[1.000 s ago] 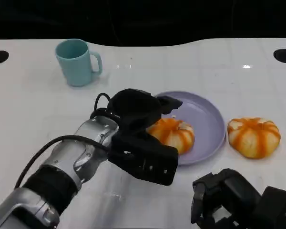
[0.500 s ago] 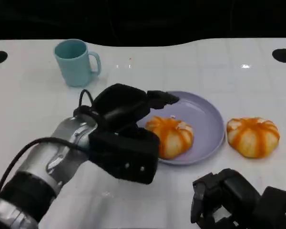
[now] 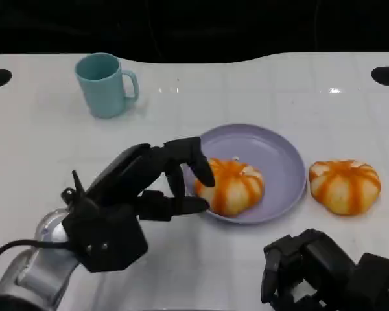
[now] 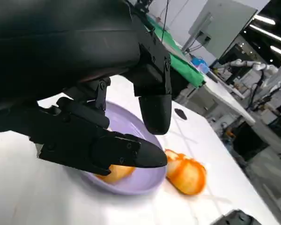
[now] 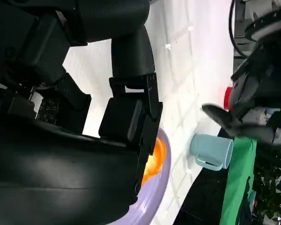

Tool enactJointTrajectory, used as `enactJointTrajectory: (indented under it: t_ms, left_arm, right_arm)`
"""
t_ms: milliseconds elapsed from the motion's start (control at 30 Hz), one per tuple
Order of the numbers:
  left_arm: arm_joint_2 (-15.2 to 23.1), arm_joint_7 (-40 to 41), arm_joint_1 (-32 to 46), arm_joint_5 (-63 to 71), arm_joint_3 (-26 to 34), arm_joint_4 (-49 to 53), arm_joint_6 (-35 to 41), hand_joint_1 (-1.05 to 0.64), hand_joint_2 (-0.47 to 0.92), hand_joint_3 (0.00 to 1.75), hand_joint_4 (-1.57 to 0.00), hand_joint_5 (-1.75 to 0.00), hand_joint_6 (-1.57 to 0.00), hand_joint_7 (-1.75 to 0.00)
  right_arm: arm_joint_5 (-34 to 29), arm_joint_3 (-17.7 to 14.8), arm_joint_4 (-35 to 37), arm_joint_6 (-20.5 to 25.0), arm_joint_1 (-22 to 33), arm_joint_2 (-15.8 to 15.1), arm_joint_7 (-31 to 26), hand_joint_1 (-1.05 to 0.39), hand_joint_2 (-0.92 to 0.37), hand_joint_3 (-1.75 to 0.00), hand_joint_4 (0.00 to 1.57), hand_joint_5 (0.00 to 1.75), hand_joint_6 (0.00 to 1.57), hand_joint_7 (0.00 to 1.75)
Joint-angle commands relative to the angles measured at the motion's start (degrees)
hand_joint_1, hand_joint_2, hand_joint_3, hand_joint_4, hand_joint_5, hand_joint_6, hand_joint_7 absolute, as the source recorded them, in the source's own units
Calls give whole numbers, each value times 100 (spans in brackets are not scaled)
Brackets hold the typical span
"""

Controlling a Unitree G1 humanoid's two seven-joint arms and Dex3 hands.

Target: Grasp the bread from the table and place it into the plate.

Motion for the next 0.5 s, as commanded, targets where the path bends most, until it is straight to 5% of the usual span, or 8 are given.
enactJointTrajectory:
  t_ms: [33, 333, 500]
  left_arm:
    - [-148, -556, 440, -949, 310, -51, -291, -53, 92, 25, -68, -175, -42, -175]
    - [-572, -1539, 1270, -2233, 619, -229, -133, -62, 92, 28, -73, -175, -51, -175]
    - [-667, -2163, 1646, -3137, 785, -742, 946, -67, 92, 21, -74, -175, -54, -175]
  right_arm:
    - [15, -36, 139, -185, -11, -74, 2, -105, -13, -139, 154, 131, 157, 106]
    - [-14, -13, 37, -109, 51, -54, -41, -105, -10, -141, 154, 132, 157, 108]
    - [-68, 17, -116, 68, 90, -56, -87, -105, -9, -142, 154, 134, 157, 109]
